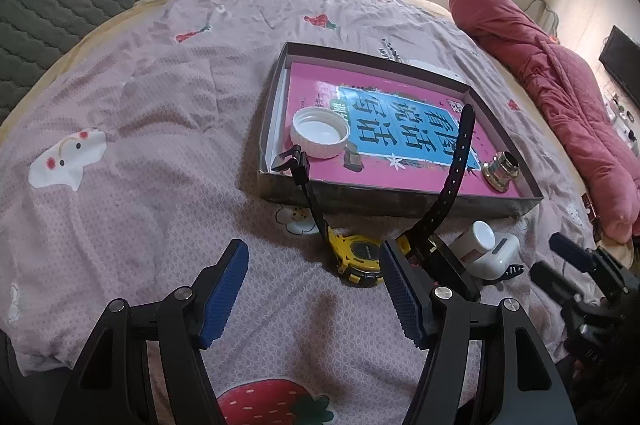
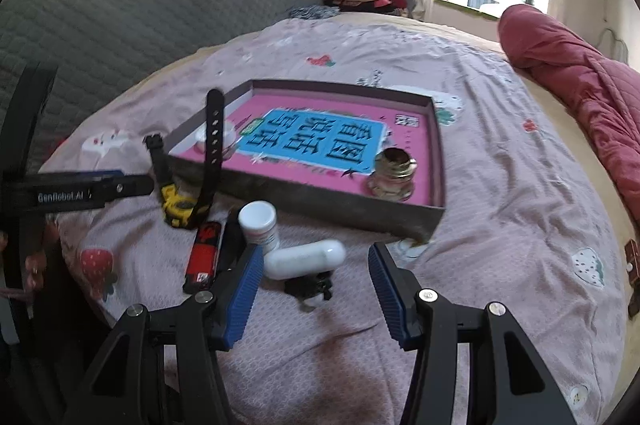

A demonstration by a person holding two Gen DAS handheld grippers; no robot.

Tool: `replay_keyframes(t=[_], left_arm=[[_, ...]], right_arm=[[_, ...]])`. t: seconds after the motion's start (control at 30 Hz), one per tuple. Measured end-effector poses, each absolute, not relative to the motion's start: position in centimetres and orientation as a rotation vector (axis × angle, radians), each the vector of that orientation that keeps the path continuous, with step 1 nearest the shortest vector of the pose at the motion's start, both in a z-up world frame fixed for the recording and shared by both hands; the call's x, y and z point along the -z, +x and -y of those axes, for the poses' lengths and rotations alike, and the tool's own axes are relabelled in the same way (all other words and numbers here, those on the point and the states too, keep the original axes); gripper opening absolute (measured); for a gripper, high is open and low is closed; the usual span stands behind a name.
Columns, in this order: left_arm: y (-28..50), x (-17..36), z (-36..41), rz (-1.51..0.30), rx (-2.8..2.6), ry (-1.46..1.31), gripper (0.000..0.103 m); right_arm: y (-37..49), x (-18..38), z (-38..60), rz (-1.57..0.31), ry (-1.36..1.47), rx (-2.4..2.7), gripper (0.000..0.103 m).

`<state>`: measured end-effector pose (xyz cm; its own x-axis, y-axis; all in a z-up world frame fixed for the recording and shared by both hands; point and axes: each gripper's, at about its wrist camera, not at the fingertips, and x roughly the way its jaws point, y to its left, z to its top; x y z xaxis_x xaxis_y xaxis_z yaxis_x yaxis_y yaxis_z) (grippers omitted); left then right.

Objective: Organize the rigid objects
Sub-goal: 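Withdraw both tools from the tray back toward the remaining items, then close the left tool on the black watch strap while the right tool reaches the white capsule case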

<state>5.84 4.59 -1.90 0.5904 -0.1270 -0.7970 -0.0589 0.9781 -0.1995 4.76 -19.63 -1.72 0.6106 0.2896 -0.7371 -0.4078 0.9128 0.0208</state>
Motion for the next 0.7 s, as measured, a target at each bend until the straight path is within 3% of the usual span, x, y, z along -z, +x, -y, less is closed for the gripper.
replay_keyframes(t=[0.7], left_arm=[[6.4, 3.1, -4.3, -0.958, 0.059, -0.220, 0.070]], right_arm=[[6.6, 4.4, 19.2, -0.885, -0.185, -0.465, 0.055]])
